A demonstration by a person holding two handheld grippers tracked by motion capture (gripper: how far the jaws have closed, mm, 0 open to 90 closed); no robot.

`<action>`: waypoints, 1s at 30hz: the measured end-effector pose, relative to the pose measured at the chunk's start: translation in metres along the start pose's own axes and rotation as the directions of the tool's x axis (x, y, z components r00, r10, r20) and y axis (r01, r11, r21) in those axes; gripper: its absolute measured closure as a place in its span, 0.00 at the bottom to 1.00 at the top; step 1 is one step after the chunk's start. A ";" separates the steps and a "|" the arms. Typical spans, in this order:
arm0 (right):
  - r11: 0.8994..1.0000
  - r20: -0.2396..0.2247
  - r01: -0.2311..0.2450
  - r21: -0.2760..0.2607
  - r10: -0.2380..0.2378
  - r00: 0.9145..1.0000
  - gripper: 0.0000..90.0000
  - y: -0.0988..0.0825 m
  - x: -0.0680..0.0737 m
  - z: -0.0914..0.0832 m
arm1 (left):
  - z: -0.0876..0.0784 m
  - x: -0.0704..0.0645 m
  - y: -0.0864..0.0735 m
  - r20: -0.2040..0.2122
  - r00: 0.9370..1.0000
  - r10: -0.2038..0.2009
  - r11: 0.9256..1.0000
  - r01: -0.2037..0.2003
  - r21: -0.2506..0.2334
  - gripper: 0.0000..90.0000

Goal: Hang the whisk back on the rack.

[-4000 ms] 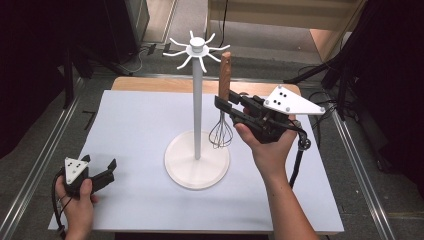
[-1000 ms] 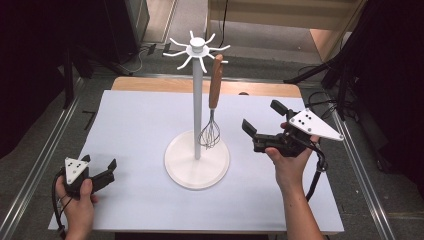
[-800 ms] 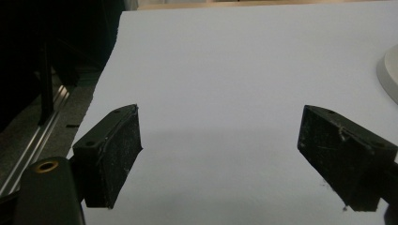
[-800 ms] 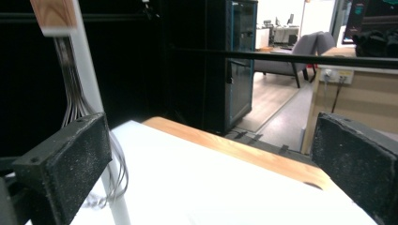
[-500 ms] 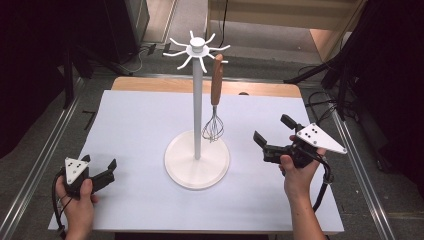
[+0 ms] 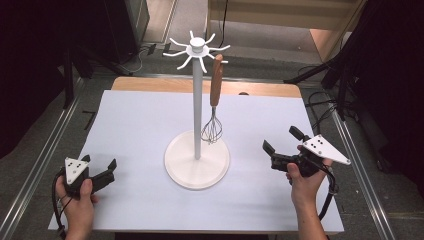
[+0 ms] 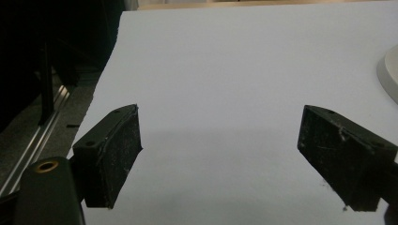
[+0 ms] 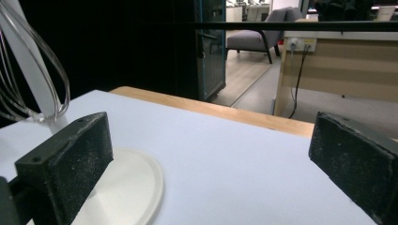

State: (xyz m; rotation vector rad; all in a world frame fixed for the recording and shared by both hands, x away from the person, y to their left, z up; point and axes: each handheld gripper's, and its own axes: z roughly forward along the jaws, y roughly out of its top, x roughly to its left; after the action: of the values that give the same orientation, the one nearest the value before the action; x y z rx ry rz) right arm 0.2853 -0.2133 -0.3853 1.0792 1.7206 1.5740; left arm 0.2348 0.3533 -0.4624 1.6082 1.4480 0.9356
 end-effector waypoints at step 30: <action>0.992 0.165 -0.058 0.109 0.039 0.986 0.07 -0.063 -0.044 -0.028 | 0.000 0.000 0.000 -0.002 1.000 0.001 1.000 -0.001 -0.001 0.16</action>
State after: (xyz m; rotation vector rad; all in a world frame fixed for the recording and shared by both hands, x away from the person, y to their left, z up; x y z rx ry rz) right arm 0.2728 -0.2651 -0.4475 1.2779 1.7017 1.3886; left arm 0.2347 0.3531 -0.4624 1.6079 1.4483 0.9380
